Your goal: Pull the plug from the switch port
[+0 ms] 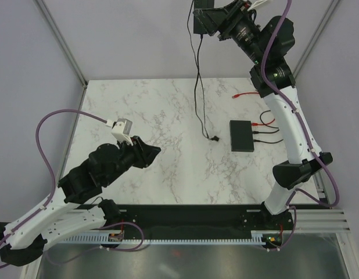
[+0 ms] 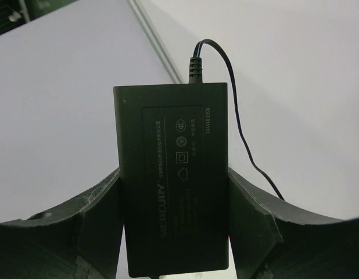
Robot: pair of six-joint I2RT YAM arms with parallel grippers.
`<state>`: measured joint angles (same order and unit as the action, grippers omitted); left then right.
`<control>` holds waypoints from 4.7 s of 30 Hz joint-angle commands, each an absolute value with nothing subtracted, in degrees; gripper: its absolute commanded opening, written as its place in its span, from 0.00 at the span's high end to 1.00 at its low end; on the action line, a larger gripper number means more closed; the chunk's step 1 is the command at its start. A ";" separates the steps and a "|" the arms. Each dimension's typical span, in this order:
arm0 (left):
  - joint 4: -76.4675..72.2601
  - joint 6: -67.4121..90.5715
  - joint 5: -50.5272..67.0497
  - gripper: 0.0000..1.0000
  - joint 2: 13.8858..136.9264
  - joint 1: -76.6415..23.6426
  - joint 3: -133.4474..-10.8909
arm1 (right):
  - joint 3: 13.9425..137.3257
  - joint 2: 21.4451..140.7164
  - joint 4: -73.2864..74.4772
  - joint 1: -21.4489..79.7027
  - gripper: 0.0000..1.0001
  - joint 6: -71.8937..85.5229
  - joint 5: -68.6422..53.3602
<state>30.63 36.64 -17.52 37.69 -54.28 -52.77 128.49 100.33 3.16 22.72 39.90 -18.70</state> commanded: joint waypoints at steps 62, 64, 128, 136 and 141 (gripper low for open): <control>39.02 42.98 -24.35 0.61 29.70 -54.23 -54.49 | 116.55 127.28 26.97 49.75 0.12 30.85 9.49; 38.94 43.07 -23.82 0.61 30.14 -54.23 -54.75 | 115.14 123.69 28.55 48.52 0.11 29.54 10.02; 20.40 40.60 16.07 0.98 149.76 -54.40 -131.03 | 42.10 86.12 -3.59 -26.28 0.36 43.85 -22.23; 14.94 36.13 6.77 0.97 134.31 -55.20 -113.22 | 39.83 84.29 -1.58 -26.28 0.37 42.28 -20.13; 16.08 33.84 3.52 0.95 126.49 -54.14 -107.33 | 38.41 84.20 -2.28 -26.28 0.37 41.92 -19.51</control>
<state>17.06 37.19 7.68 134.08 -55.02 -109.69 39.07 85.62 -0.05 -26.06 42.65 -20.60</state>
